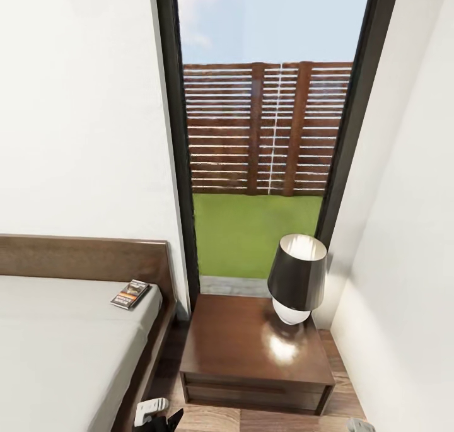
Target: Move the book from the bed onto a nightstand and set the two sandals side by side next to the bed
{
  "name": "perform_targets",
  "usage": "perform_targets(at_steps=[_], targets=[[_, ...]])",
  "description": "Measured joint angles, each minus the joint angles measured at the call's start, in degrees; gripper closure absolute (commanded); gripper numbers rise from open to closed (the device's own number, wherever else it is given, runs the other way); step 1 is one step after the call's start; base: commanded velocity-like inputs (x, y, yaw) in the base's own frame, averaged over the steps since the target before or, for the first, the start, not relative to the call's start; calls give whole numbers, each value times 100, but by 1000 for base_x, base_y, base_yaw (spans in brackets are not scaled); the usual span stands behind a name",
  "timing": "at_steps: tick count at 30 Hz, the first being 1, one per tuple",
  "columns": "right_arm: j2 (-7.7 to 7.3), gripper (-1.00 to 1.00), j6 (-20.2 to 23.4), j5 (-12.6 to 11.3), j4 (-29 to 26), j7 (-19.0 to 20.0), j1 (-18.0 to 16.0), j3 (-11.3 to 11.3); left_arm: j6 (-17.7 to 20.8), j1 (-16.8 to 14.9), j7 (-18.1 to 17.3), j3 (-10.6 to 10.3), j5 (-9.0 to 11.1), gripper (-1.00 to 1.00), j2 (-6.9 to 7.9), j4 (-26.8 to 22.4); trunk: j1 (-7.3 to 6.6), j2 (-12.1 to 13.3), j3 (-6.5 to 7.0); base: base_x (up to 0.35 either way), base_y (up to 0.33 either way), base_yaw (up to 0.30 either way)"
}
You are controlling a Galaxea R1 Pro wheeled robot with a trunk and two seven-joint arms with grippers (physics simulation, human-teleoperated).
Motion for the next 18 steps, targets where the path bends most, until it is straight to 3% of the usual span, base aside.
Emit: perform_targets(at_steps=[18], targets=[[-6,-100,7,-4,-5,13,0,0,0,0,0,0,0,-100,0,0,-396,724,324,0,0,0]])
